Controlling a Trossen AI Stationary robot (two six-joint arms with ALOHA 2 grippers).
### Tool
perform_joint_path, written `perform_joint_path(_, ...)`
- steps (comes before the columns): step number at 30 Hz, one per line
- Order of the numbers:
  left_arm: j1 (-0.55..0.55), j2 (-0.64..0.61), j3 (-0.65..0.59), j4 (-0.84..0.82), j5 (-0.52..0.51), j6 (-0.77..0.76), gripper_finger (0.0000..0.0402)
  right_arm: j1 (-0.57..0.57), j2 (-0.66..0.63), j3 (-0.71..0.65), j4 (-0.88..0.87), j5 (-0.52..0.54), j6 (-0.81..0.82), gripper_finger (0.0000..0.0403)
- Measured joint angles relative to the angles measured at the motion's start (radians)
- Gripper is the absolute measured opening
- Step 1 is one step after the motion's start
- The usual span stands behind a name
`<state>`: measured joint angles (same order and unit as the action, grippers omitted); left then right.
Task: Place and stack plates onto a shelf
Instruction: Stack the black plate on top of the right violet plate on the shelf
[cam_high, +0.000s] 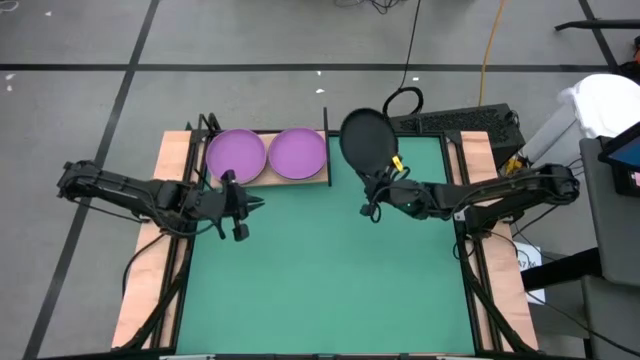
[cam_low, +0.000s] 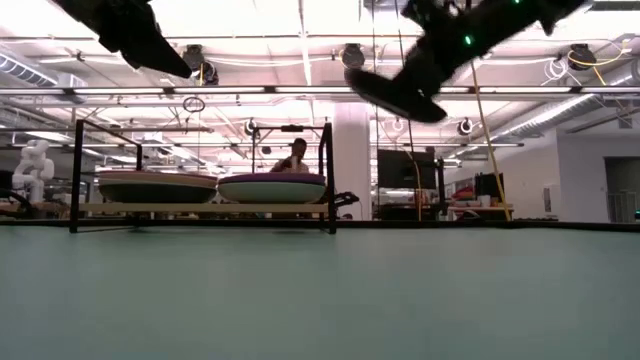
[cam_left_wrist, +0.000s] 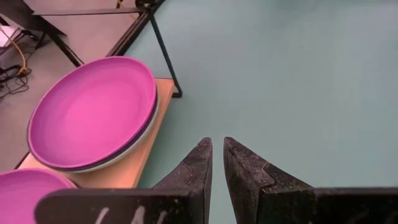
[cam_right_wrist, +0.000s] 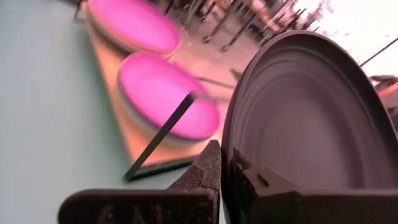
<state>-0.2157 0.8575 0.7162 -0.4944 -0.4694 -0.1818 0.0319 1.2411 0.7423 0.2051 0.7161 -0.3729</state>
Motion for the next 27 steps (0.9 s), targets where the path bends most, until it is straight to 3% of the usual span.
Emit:
perform_joint_path(10,-0.030,-0.056,0.000,-0.035,-0.003,-0.025,0.0049,0.044,0.046,0.214,0.007,0.016,-0.162,0.0000)
perform_joint_path(24,-0.084,-0.151,0.000,-0.133,-0.046,-0.149,0.0049,0.045,0.333,0.560,0.004,0.011,-0.354,0.0000)
perform_joint_path(27,-0.100,-0.178,0.000,-0.147,-0.049,-0.162,0.0049,0.031,0.372,0.600,0.013,-0.062,-0.353,0.0000)
